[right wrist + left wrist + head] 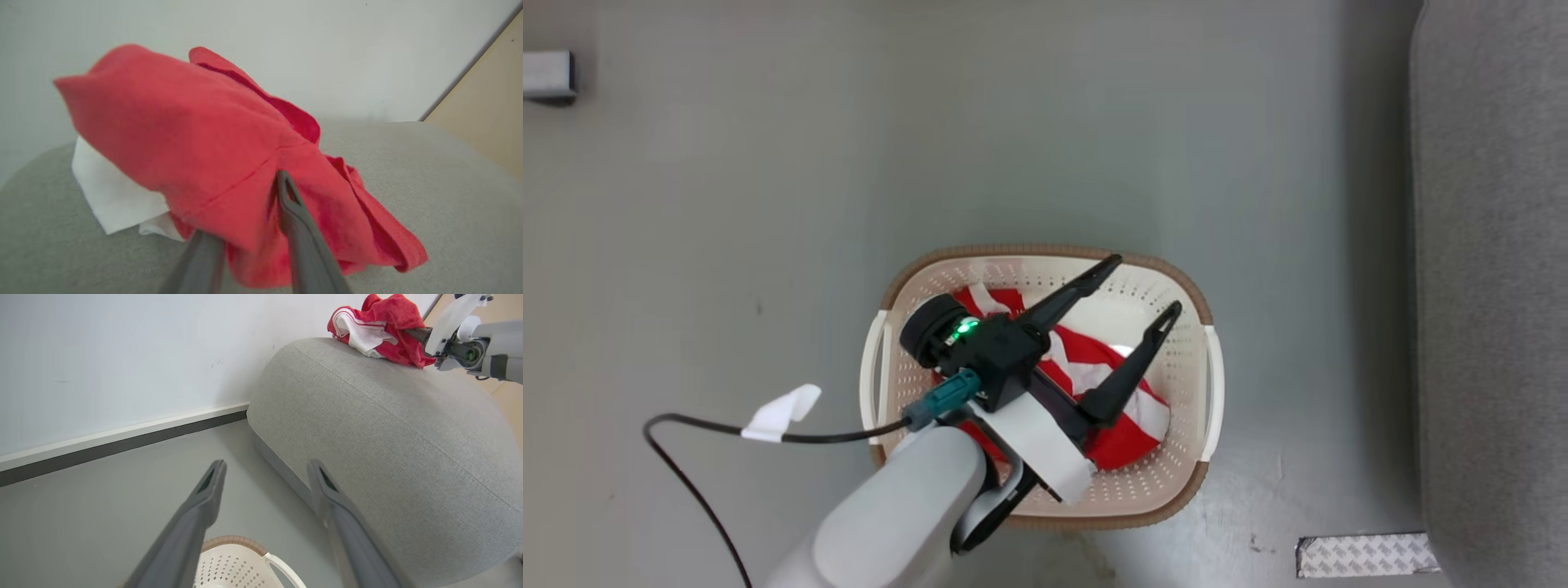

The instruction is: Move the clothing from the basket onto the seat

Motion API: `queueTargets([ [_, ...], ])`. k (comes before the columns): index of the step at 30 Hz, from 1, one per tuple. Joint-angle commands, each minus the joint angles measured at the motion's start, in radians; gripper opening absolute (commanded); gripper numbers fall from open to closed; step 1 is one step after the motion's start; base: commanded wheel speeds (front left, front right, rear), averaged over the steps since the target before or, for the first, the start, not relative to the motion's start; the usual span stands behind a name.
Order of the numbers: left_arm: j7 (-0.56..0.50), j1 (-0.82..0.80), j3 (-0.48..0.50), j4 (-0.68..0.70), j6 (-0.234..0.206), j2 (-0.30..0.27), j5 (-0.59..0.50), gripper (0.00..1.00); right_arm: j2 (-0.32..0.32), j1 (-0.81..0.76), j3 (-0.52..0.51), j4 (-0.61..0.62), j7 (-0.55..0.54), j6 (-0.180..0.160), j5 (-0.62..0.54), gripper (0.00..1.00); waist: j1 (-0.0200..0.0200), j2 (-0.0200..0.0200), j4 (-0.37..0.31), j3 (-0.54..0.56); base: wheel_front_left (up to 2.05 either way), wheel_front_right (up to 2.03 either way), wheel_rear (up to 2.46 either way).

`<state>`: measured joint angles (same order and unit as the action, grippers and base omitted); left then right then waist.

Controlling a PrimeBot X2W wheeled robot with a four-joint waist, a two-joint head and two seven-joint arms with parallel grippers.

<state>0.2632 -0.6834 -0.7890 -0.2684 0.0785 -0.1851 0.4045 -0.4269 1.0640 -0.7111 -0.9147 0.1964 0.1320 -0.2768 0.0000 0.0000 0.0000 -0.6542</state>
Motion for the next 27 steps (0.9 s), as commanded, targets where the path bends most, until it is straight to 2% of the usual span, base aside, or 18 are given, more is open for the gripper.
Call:
queueTargets([
  [1,0.001,0.010,0.005,-0.001,-0.002,-0.008,0.010,1.00,0.012,-0.004,-0.010,0.017,-0.004,-0.003,-0.023,1.00,0.0000,0.0000,-0.009,0.019,0.00,0.00,0.00],
  [5,0.001,0.037,0.027,0.000,0.001,-0.002,0.029,1.00,0.105,-0.044,-0.028,0.085,-0.006,-0.002,-0.130,1.00,0.0000,0.0000,-0.021,0.079,0.00,0.00,0.00],
  [7,0.001,0.058,0.039,-0.005,0.004,-0.005,0.034,1.00,0.124,-0.099,-0.019,0.099,-0.002,-0.003,-0.143,1.00,0.0000,0.0000,-0.030,0.121,0.00,0.00,0.00],
  [15,0.001,0.190,0.108,-0.013,-0.005,-0.021,0.057,1.00,0.174,-0.356,0.115,0.191,0.052,-0.003,-0.042,1.00,0.0000,0.0000,-0.062,0.310,0.00,0.00,0.00],
  [23,0.001,0.367,0.221,0.004,-0.035,-0.046,0.078,1.00,0.254,-0.594,0.324,0.433,0.069,-0.002,0.109,1.00,0.0000,0.0000,-0.076,0.476,0.00,0.00,0.00],
  [27,0.001,0.437,0.282,0.021,-0.049,-0.042,0.076,1.00,0.255,-0.718,0.435,0.540,0.068,-0.003,0.193,1.00,0.0000,0.0000,-0.046,0.529,0.00,0.00,0.00],
])
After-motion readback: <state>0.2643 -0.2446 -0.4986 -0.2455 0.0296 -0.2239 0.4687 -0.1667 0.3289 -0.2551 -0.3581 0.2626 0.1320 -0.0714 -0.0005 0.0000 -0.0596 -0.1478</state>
